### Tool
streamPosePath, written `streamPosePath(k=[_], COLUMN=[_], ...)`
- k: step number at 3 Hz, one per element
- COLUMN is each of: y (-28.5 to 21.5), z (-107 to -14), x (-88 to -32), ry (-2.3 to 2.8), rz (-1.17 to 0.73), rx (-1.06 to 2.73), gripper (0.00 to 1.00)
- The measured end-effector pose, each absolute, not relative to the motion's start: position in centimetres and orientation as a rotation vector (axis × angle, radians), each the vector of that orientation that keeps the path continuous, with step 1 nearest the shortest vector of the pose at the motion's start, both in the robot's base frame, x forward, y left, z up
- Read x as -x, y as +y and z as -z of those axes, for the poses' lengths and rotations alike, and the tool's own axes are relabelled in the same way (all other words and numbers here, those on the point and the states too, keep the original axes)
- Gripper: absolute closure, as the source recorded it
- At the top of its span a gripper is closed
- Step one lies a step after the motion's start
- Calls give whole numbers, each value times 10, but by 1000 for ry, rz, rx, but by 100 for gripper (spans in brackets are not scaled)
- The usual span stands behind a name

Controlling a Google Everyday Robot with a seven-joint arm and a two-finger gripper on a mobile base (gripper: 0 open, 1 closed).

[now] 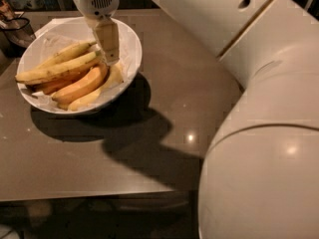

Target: Pick banana from white bowl

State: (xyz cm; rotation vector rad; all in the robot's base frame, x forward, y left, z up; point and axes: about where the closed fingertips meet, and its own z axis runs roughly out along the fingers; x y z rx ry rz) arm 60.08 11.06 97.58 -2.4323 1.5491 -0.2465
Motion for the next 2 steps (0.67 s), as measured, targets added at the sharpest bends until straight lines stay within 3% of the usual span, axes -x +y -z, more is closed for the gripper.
streamPosePath(k=[2], y=[135], z=[-960], x=[-607], ry=[1529], rz=[186], rx=[2481], gripper=[30])
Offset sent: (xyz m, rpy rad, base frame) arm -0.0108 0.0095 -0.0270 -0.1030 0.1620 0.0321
